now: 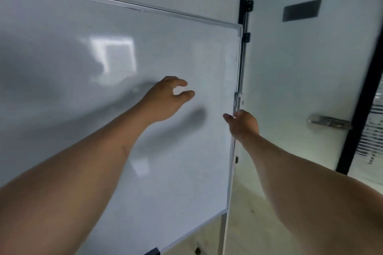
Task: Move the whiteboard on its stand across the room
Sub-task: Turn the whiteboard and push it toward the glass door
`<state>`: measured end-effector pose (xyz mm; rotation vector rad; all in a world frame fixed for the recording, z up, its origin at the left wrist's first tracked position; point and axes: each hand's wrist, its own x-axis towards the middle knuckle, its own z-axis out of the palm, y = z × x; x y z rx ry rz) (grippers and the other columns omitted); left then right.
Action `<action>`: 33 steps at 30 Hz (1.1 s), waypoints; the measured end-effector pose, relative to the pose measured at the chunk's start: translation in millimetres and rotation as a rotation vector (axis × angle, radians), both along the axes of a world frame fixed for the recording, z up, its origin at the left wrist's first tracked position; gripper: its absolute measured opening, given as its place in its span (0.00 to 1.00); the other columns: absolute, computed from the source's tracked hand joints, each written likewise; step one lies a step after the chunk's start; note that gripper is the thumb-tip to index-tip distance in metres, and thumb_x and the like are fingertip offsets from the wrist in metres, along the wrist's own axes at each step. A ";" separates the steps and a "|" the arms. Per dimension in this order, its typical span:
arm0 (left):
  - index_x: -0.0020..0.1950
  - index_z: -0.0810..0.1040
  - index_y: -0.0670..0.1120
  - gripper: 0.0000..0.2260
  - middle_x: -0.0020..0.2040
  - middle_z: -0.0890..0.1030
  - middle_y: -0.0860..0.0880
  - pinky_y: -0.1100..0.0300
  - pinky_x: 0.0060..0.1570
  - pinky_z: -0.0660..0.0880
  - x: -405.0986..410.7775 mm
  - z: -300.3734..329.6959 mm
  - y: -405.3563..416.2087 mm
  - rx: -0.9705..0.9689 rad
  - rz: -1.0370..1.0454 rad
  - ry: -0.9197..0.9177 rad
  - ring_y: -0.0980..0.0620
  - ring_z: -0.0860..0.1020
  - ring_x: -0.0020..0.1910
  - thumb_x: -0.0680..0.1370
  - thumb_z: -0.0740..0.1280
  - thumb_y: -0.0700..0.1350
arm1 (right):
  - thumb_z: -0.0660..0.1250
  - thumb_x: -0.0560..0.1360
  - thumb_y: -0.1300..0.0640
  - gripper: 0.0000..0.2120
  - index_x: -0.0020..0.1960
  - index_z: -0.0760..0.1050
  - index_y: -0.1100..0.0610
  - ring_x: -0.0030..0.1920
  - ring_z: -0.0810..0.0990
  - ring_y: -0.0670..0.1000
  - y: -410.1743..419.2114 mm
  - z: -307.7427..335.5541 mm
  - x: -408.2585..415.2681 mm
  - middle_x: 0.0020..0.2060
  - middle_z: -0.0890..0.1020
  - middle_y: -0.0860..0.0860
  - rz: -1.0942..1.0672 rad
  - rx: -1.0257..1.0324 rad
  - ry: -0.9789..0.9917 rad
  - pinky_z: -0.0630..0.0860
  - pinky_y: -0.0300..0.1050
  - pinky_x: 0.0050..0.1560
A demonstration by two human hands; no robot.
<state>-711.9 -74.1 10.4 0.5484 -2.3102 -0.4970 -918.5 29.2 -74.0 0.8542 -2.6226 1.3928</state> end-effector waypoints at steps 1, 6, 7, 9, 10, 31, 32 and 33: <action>0.69 0.72 0.51 0.22 0.72 0.68 0.55 0.61 0.66 0.64 -37.4 -1.7 0.5 -0.059 -0.025 -0.054 0.54 0.68 0.69 0.78 0.64 0.58 | 0.64 0.78 0.46 0.25 0.69 0.71 0.59 0.64 0.75 0.59 3.9 -5.1 -34.1 0.65 0.78 0.56 0.006 0.012 -0.059 0.69 0.45 0.53; 0.74 0.67 0.50 0.25 0.76 0.63 0.53 0.56 0.75 0.57 -180.0 -14.8 -9.6 -0.232 -0.013 -0.261 0.52 0.58 0.75 0.79 0.61 0.58 | 0.67 0.75 0.43 0.33 0.74 0.65 0.58 0.62 0.77 0.61 -6.3 -41.0 -165.7 0.68 0.74 0.58 0.082 0.122 -0.274 0.75 0.50 0.60; 0.74 0.66 0.51 0.25 0.76 0.62 0.53 0.55 0.75 0.56 -202.9 -15.0 -14.8 -0.275 0.014 -0.288 0.52 0.57 0.76 0.79 0.61 0.58 | 0.68 0.74 0.42 0.34 0.74 0.65 0.58 0.60 0.78 0.61 -12.8 -46.7 -184.8 0.67 0.74 0.57 0.107 0.144 -0.301 0.76 0.52 0.59; 0.75 0.65 0.51 0.25 0.77 0.61 0.52 0.53 0.76 0.54 -236.3 -13.8 -26.3 -0.360 0.053 -0.330 0.51 0.55 0.76 0.79 0.60 0.59 | 0.69 0.72 0.39 0.31 0.69 0.68 0.54 0.56 0.77 0.57 -30.6 -59.9 -216.8 0.60 0.75 0.55 0.183 0.167 -0.334 0.76 0.51 0.57; 0.75 0.64 0.51 0.25 0.77 0.60 0.52 0.53 0.76 0.52 -254.7 -13.4 -32.2 -0.395 0.077 -0.351 0.50 0.54 0.77 0.79 0.60 0.59 | 0.70 0.70 0.38 0.29 0.65 0.69 0.52 0.53 0.75 0.55 -41.0 -67.8 -235.6 0.56 0.74 0.54 0.230 0.189 -0.335 0.75 0.51 0.57; 0.65 0.77 0.47 0.20 0.68 0.75 0.46 0.47 0.72 0.63 -353.2 -61.3 -101.6 -1.063 0.094 -0.479 0.42 0.69 0.71 0.75 0.62 0.51 | 0.70 0.72 0.41 0.24 0.48 0.81 0.63 0.47 0.83 0.63 -125.4 -85.9 -286.6 0.45 0.84 0.64 0.507 0.211 -0.213 0.81 0.61 0.53; 0.66 0.77 0.47 0.20 0.69 0.74 0.46 0.47 0.72 0.62 -354.5 -62.1 -105.2 -1.062 0.099 -0.475 0.42 0.68 0.71 0.74 0.63 0.50 | 0.70 0.71 0.41 0.24 0.48 0.81 0.63 0.47 0.84 0.63 -130.0 -86.1 -287.5 0.45 0.84 0.64 0.506 0.197 -0.226 0.81 0.62 0.53; 0.66 0.76 0.46 0.21 0.69 0.74 0.46 0.47 0.72 0.62 -355.8 -62.6 -108.1 -1.062 0.104 -0.473 0.42 0.68 0.71 0.74 0.63 0.50 | 0.71 0.71 0.42 0.23 0.49 0.81 0.63 0.47 0.84 0.63 -133.1 -85.8 -288.3 0.46 0.84 0.64 0.507 0.191 -0.239 0.81 0.61 0.53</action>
